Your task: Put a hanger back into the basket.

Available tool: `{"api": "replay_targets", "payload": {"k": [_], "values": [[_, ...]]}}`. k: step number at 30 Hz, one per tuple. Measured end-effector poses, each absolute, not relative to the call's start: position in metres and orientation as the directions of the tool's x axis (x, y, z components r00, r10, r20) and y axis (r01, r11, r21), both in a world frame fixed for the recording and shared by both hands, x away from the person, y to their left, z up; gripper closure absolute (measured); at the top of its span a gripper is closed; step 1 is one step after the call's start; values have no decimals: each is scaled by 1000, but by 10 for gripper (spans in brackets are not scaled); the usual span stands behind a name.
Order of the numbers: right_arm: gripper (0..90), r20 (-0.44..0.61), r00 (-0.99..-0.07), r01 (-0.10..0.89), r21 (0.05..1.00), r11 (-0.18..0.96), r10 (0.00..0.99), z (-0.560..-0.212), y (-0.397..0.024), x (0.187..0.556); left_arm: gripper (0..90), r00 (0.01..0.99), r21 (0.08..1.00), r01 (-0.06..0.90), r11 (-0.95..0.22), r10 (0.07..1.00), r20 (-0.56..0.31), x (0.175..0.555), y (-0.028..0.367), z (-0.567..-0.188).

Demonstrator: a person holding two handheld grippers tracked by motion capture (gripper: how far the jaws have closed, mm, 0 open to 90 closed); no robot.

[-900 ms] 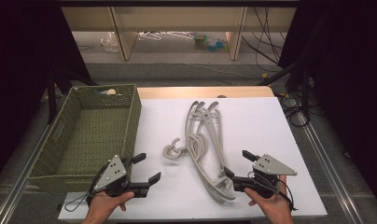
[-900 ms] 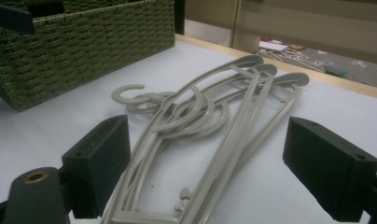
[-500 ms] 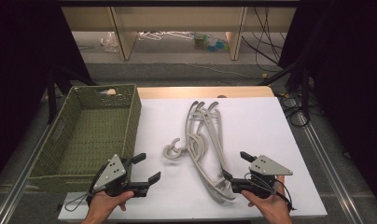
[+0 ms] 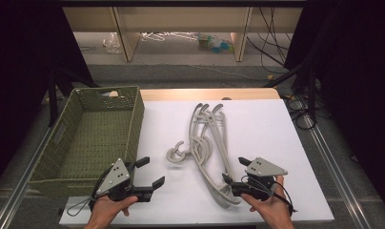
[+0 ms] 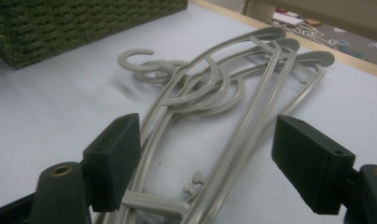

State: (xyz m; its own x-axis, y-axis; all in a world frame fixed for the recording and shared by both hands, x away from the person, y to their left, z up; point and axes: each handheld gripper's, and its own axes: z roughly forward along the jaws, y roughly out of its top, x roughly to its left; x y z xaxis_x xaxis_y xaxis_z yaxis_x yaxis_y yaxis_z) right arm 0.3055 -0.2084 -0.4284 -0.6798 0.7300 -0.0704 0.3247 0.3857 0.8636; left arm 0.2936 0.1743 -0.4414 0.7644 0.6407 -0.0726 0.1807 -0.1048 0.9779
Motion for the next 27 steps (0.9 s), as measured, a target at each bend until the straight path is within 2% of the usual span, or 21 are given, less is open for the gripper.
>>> {"api": "replay_targets", "payload": {"k": [10,11,12,14,15,20,22,24,27], "values": [[333,-108,-744,349,779,520,660,-433,-170,323,169,766,977,184,-111,639,-72,294,174,-442],[337,-116,-755,346,766,542,646,-433,-165,325,169,767,977,183,-112,638,-70,294,174,-442],[377,-118,-763,358,742,567,635,-434,-155,328,169,765,976,187,-112,640,-73,294,174,-442],[378,-121,-767,364,726,583,630,-436,-149,331,169,765,976,187,-112,640,-73,294,174,-443],[406,-116,-774,389,688,613,622,-439,-139,337,169,766,976,185,-118,639,-68,294,174,-443],[441,-97,-766,463,603,650,636,-452,-119,352,168,766,975,188,-114,638,-73,294,174,-443],[457,-119,-765,450,604,657,633,-456,-116,356,168,765,974,198,-110,638,-83,293,172,-443],[469,-120,-765,476,556,681,633,-459,-110,363,168,765,972,200,-119,640,-79,292,172,-443],[487,-123,-769,482,533,695,627,-461,-106,365,167,764,973,201,-117,640,-81,292,172,-443]]}}
